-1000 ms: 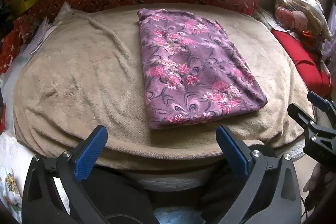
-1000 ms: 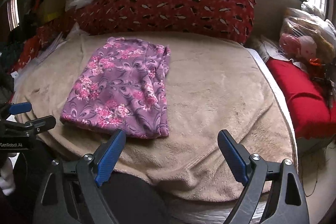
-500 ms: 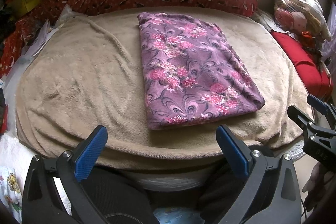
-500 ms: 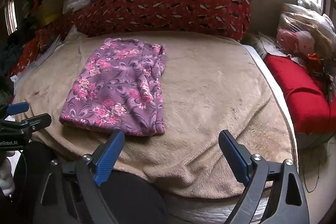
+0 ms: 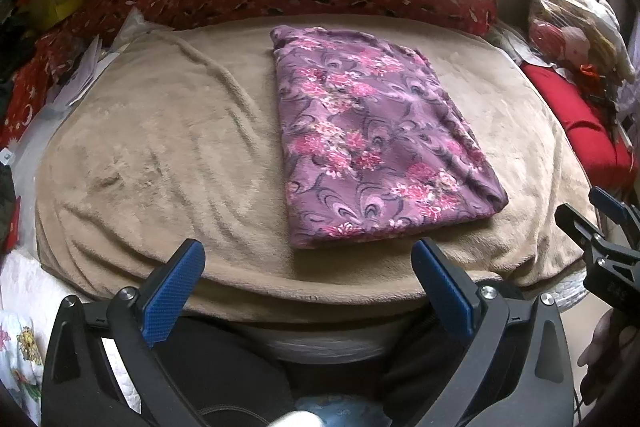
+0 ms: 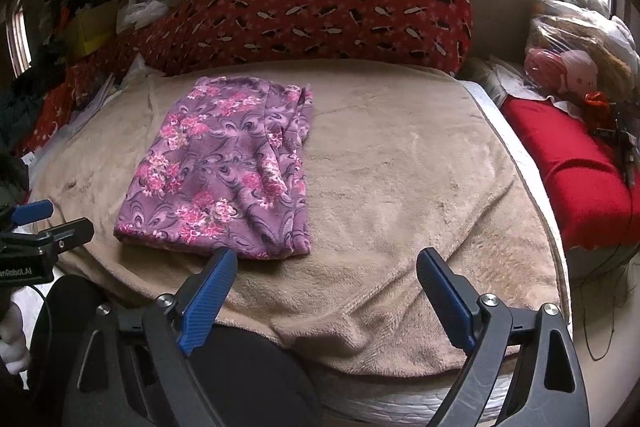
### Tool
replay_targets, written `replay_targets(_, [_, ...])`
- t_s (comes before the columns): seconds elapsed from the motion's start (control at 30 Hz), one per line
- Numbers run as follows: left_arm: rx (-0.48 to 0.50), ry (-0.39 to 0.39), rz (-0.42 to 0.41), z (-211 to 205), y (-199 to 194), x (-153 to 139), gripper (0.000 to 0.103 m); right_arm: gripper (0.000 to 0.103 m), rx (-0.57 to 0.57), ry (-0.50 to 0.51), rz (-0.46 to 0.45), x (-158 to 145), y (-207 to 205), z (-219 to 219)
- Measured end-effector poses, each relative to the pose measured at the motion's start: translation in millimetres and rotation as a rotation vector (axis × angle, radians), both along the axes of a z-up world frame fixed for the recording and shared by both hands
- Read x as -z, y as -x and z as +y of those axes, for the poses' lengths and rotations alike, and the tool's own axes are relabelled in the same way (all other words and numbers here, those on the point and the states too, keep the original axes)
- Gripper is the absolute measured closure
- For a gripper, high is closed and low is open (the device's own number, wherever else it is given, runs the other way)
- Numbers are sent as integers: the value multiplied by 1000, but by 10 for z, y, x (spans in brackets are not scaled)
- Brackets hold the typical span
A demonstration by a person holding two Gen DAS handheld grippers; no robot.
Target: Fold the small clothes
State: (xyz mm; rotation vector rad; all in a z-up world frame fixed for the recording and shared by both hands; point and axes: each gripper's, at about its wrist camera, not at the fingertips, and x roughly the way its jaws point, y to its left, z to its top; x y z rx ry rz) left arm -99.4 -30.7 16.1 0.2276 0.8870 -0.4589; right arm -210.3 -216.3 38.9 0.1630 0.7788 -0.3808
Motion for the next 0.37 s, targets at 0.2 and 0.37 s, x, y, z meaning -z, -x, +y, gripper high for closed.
replay_targets(0.2, [7, -1, 2, 14, -14, -6, 0, 10, 10, 28, -10, -28, 25, 11])
replay_targets(0.37, [25, 12, -14, -27, 75, -82, 0, 10, 16, 15, -13, -25, 24, -18])
